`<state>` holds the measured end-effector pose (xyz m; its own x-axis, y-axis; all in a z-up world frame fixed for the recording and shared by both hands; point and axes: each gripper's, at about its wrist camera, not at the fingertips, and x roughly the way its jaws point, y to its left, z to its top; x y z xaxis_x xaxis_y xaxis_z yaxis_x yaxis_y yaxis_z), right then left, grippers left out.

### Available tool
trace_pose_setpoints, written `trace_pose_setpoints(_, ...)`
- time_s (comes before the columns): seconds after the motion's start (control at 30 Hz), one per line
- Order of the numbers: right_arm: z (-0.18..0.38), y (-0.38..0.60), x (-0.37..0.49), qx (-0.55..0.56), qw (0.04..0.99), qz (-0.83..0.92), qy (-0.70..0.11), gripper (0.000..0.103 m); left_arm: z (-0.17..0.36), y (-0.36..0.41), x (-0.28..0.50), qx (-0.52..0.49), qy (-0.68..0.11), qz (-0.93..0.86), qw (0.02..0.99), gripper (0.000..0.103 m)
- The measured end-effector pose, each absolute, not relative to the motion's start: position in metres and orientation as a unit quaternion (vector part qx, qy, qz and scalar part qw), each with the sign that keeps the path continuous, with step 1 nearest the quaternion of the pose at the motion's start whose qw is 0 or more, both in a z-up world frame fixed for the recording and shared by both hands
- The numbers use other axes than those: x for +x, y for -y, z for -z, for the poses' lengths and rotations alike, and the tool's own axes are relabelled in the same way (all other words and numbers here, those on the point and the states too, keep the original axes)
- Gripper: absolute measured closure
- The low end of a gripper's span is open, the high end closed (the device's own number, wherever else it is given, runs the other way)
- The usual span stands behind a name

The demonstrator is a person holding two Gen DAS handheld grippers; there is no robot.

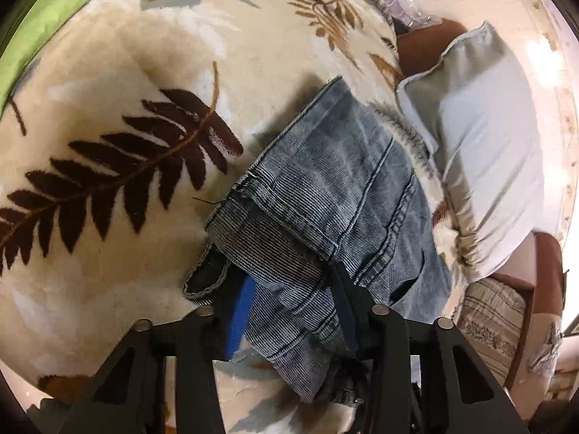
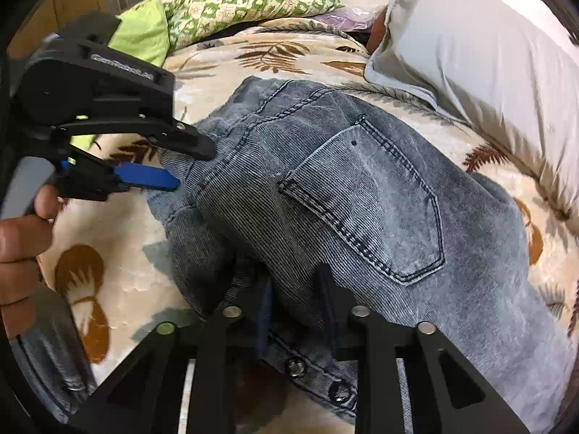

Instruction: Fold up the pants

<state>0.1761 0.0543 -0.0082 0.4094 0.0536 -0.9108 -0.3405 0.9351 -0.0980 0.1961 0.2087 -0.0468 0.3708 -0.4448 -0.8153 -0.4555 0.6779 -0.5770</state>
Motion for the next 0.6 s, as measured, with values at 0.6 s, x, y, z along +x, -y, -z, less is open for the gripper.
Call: trace_pose_setpoints(0.6,-0.022,-0.043,0.14,-0.048,0.838,-0.146,-0.524,0.096,0.008,-0.178,0.15,-0.284,-0.516,-0.048,0.807,0.085)
